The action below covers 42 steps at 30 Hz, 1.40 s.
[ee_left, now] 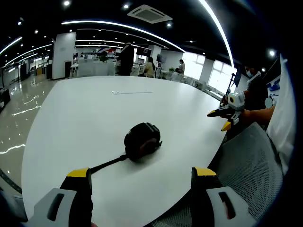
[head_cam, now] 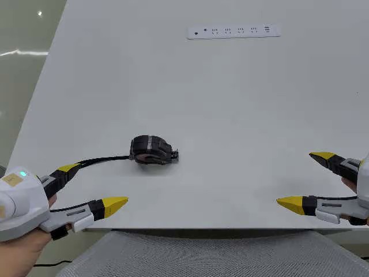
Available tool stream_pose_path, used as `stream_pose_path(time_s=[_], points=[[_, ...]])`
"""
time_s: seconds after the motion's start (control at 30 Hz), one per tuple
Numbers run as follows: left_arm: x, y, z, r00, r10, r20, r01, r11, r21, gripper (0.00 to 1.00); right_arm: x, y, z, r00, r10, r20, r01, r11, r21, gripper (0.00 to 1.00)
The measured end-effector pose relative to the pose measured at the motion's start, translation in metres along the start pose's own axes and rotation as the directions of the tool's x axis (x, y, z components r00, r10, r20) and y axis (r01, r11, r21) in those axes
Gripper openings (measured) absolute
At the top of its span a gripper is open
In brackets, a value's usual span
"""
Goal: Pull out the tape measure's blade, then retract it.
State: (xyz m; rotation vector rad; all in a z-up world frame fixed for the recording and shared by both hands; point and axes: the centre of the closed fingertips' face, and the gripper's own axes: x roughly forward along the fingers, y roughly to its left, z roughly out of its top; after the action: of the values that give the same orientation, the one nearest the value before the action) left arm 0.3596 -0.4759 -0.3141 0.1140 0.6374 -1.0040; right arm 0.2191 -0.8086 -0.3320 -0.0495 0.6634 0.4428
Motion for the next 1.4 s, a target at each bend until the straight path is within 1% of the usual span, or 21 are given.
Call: stream_pose_path(time_s=[0.53, 0.73, 0.9, 1.1, 1.4], points=[[-0.0009, 0.0017, 0.0012, 1.0, 0.004, 0.002, -0.004, 1.0, 0.002, 0.84, 0.0005, 0.0029, 0.0003, 1.0, 0.007, 0.004, -0.007, 1.0, 0.004, 0.82], [-0.0003, 0.0019, 0.001, 1.0, 0.003, 0.001, -0.003, 1.0, 0.002, 0.84, 0.0008, 0.0055, -0.0026, 0.9999, 0.011, 0.0, -0.011, 1.0, 0.01, 0.82], [0.0004, 0.0024, 0.0008, 1.0, 0.002, -0.005, -0.002, 1.0, 0.006, 0.84, 0.0004, 0.0049, -0.0016, 1.0, 0.008, 0.004, -0.008, 1.0, 0.012, 0.82], [0.0002, 0.003, 0.003, 1.0, 0.001, -0.001, -0.001, 1.0, 0.008, 0.84, 0.0001, 0.0036, -0.0017, 1.0, 0.006, 0.006, -0.006, 1.0, 0.013, 0.82], [-0.0009, 0.0028, 0.0005, 1.0, 0.003, -0.005, -0.003, 1.0, 0.005, 0.84, -0.0004, 0.0032, -0.0023, 1.0, 0.005, 0.005, -0.005, 1.0, 0.013, 0.82]])
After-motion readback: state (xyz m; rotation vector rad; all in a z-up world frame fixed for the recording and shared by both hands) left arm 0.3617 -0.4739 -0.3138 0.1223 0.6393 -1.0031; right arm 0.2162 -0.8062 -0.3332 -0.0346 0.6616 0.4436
